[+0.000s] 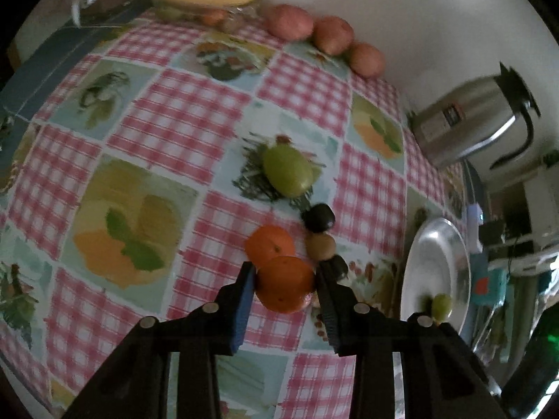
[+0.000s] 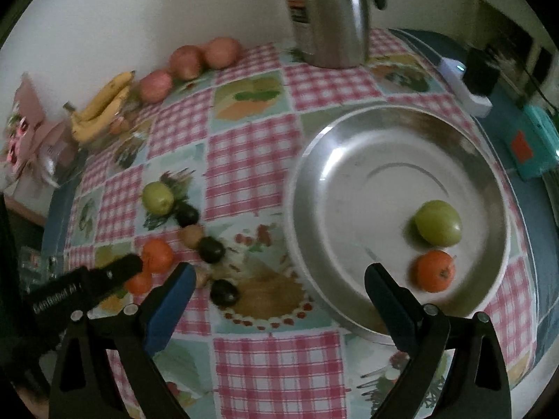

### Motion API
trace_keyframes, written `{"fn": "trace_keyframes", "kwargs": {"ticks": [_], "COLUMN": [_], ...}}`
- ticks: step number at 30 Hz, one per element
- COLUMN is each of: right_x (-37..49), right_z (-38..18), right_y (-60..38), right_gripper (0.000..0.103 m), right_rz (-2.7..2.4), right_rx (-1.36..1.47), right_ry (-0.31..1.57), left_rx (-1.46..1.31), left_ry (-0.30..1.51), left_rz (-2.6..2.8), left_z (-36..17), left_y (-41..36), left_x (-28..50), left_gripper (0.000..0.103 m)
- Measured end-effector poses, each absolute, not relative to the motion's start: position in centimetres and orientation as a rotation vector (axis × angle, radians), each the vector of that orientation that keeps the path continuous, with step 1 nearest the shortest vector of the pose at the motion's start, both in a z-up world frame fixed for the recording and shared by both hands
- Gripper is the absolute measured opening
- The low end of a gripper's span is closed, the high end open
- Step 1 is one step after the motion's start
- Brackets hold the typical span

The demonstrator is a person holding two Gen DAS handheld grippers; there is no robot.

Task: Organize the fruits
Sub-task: 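Grasp the next orange with the left tool while the right tool reaches a dark plum, then lift the orange with the left tool while the right tool grasps the dark plum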

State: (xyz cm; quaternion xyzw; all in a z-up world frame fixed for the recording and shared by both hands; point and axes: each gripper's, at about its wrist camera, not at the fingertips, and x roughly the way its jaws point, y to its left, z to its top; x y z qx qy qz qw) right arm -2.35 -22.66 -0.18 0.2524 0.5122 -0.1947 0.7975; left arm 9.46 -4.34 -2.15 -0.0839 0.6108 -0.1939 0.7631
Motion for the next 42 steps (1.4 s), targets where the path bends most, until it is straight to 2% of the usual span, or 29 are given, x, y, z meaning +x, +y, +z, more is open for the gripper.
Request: {"fn": "trace_keyframes", "kwargs": {"ticks": [1,5,7,11,13,15,21,24,42], "right_x": [-2.1,-1.5,-1.2,-0.5,-0.2,0.0,0.6,0.8,1.6], "right_z": [-0.1,-0.3,-0.5,-1.6,-2.3,-2.9,-4.5,-4.8,-6.3], "right_y": [-22.2,-21.1,-20.6,-19.7,-19.3,-19.0,-18.3,-18.4,-18.3], "right_gripper": [0.095,0.079,0.076,0.059,0.057,0.048,0.037,0.034,0.034], "right_rz": [-0.400,-0.338,-0.317,-0.277,-0.261,-0.248,-0.225,-0.222,-0.212], "right_rx": [0.532,0.521,0.512,0.497,0.492,0.488,0.483,0.491,0.543], "right_ry": [1.100,1.105,1.116,1.157,1.182,1.203,1.254,1.264,1.281], "left_rx": [-0.190,-0.212,-0.215,-0.214,-0.208,-0.207,-0.193,-0.188,-0.174], "left_ry": [1.322,1.308,1.309,1.337,1.352,1.362,1.377,1.379,1.378], "left_rz": [-0.410,-0.390,-0.384,-0.385,-0.381,-0.379,-0.383,-0.387,-0.384], "left_z": [-2.0,-1.6,-1.7,-2.4,-2.8,-3.2,-3.7,-3.8,-3.8], "left_y": [-4.0,-3.3,-3.3,-3.2,-3.3,-3.5,-3.9,-4.1,-4.1], "left_x": [9.6,10.0,10.0,10.0,10.0,10.0,9.8,9.7,9.9], "left_gripper": [0.038,0.038,0.038,0.038,0.038,0.038,0.038,0.038,0.038]}}
